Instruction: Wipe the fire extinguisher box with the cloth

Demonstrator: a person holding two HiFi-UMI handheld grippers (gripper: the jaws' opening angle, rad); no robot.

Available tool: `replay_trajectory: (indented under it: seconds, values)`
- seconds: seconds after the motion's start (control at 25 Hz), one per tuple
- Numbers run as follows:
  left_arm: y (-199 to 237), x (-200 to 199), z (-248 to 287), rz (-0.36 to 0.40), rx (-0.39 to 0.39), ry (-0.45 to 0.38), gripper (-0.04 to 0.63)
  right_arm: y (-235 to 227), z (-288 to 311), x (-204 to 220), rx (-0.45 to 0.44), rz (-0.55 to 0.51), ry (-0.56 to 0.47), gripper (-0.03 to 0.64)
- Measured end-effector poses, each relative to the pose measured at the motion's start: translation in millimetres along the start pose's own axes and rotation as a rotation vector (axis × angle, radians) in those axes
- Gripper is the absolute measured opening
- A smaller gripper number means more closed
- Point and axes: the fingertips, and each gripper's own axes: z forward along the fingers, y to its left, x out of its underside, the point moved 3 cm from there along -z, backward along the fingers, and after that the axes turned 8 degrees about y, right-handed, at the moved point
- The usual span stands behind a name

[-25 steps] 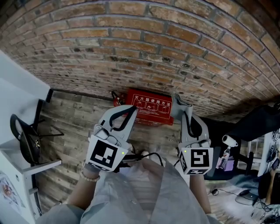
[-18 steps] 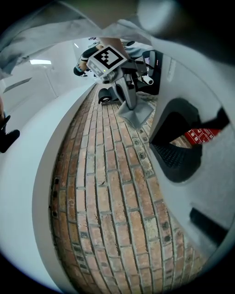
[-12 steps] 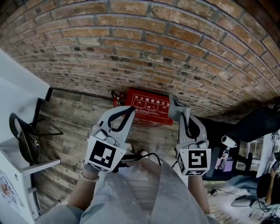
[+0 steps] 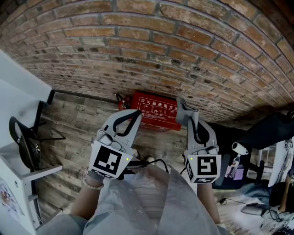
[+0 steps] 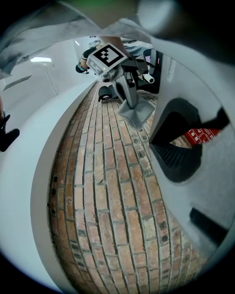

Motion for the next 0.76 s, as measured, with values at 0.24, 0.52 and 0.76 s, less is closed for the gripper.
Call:
replay_trajectory:
  seconds: [0.24,0.52,0.76]
  values:
    - [-1.1,-0.6,2.5,0.003,0.003,0.003,-0.003,-2.4,-0.7,2.3,0.003,0.003,0.006,0.018]
    - [-1.9,-1.3,4.7,0.000,0.001,-0.001,-0.003,-4.5,-0.8,3.4,0.005,0.003,0.005,0.018]
    - [-1.1,2.9,6.1,-0.001,-0.001,0.012,-0.003,-4.8,2.5,7.5,0.001,0.005,0.011,0.018]
